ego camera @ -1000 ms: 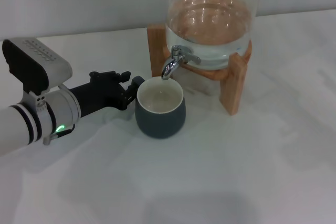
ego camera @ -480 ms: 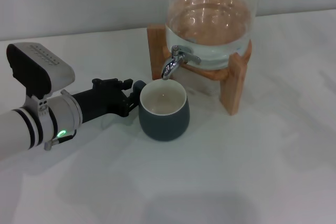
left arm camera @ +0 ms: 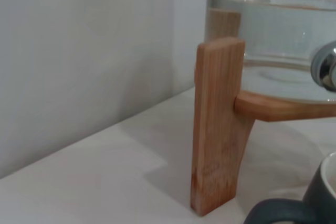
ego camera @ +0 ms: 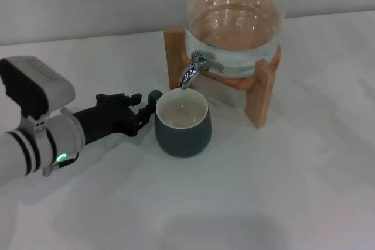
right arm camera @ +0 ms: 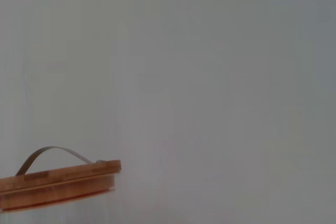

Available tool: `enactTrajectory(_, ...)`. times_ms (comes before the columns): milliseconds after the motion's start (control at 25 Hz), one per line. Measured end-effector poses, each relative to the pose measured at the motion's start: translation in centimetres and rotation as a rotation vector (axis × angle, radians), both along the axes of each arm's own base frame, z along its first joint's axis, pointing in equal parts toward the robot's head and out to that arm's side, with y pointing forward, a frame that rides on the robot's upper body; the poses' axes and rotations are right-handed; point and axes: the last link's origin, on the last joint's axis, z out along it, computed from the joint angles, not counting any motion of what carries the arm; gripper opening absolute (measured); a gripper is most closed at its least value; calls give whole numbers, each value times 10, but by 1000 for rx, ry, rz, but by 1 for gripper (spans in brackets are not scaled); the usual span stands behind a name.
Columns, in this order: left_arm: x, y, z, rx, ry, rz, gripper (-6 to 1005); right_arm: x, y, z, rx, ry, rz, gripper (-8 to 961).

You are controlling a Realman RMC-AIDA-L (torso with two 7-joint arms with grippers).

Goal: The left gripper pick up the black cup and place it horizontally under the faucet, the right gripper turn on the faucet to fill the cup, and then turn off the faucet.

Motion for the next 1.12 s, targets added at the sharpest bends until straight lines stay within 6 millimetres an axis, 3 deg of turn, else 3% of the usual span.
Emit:
enactTrajectory(680, -16, -20, 34, 143, -71, 8, 442, 1, -2, 2, 4, -2, -3, 691)
enactTrajectory(1120, -32, -26, 74, 305, -210, 101, 463, 3, -3, 1, 4, -1, -11, 691)
